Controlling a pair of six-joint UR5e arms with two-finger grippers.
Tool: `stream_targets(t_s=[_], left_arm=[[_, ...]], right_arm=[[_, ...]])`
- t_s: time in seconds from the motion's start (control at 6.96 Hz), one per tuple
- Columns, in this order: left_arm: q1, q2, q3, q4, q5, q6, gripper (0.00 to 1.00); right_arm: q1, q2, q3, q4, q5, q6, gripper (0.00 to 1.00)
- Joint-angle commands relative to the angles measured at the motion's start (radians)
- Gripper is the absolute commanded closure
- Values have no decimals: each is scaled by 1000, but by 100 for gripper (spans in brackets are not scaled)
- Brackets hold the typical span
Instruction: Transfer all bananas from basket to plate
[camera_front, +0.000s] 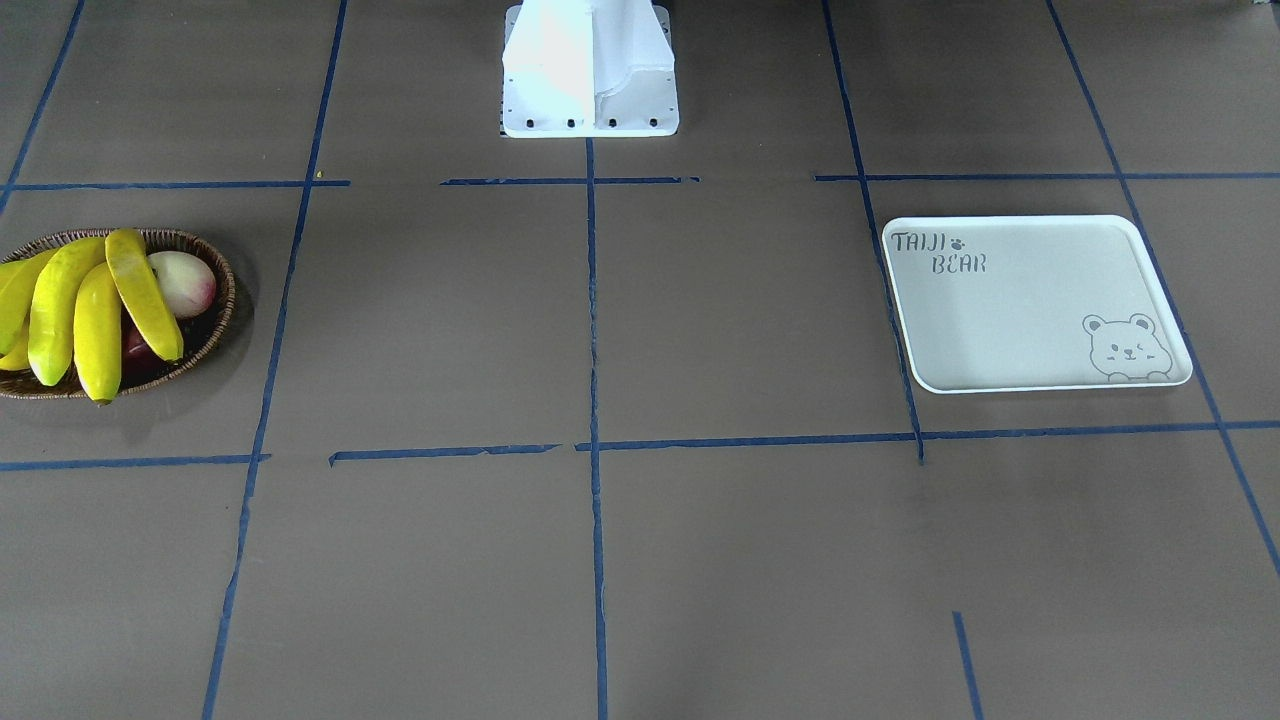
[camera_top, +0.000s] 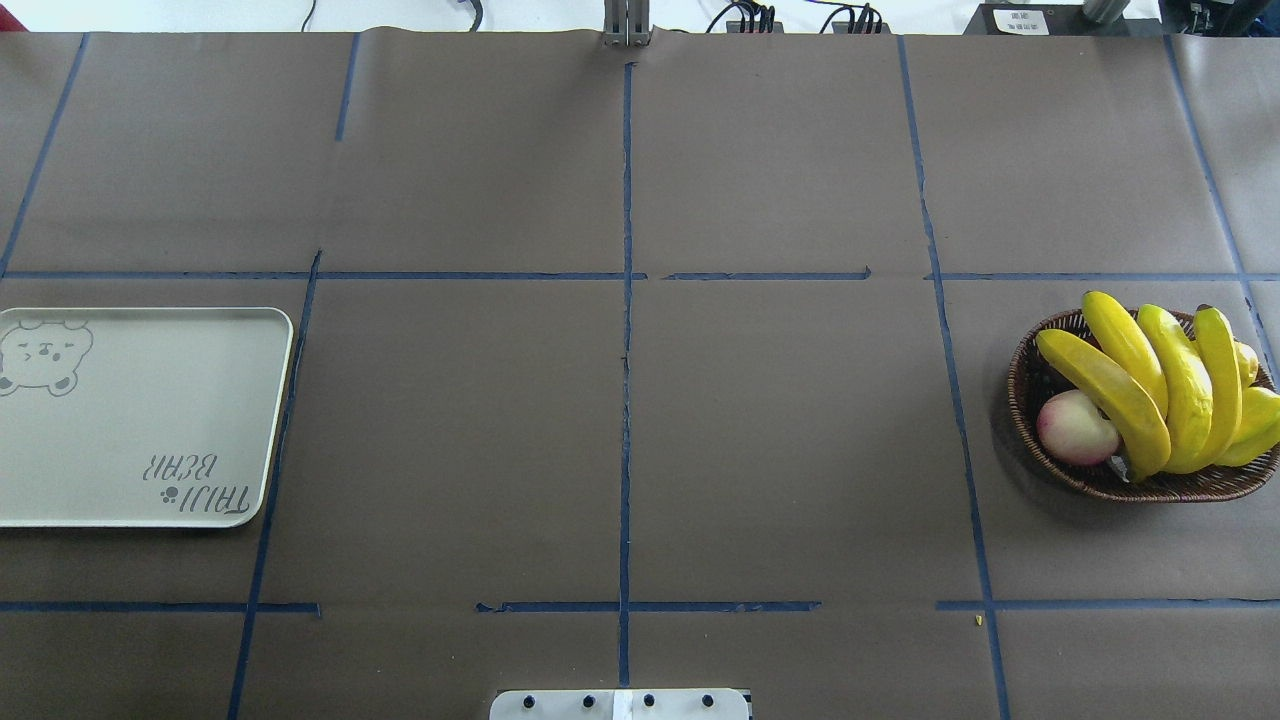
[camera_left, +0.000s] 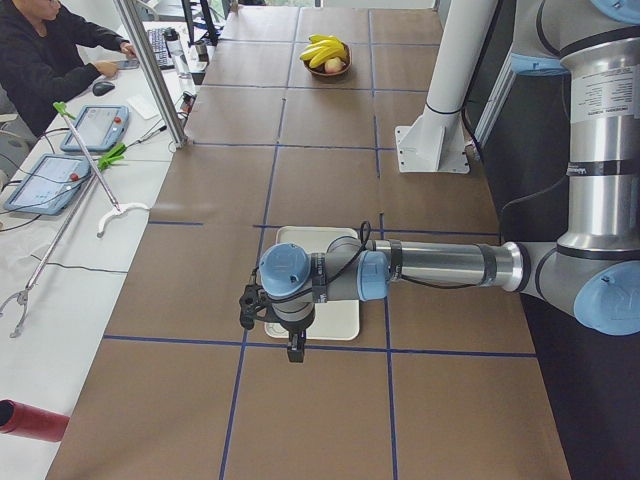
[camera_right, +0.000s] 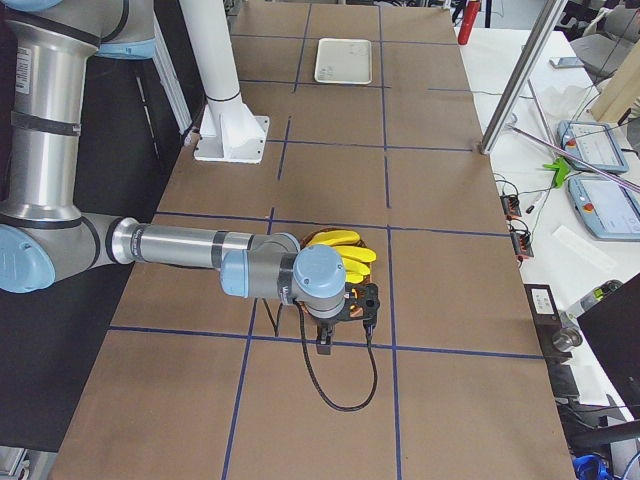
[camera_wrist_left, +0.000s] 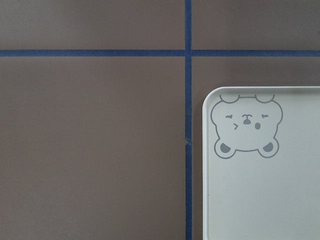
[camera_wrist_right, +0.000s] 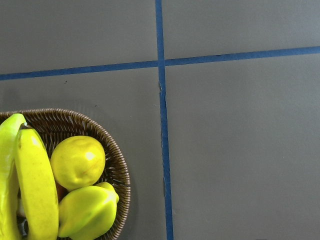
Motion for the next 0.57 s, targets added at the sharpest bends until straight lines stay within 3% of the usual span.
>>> stream_targets(t_s=[0.0, 0.14, 0.29, 0.43], left_arm=[[1, -1, 2, 0, 0, -2, 0], [1, -1, 0, 0, 0, -2, 0], [1, -1, -3, -1, 0, -2, 0], [0, -1, -11, 0, 0, -2, 0]], right_arm=[[-1, 5, 17, -1, 4, 3, 0], [-37, 78, 59, -7, -4, 2, 0], [-42, 97, 58, -11, 1, 3, 0], [-130, 98, 72, 10, 19, 6, 0]])
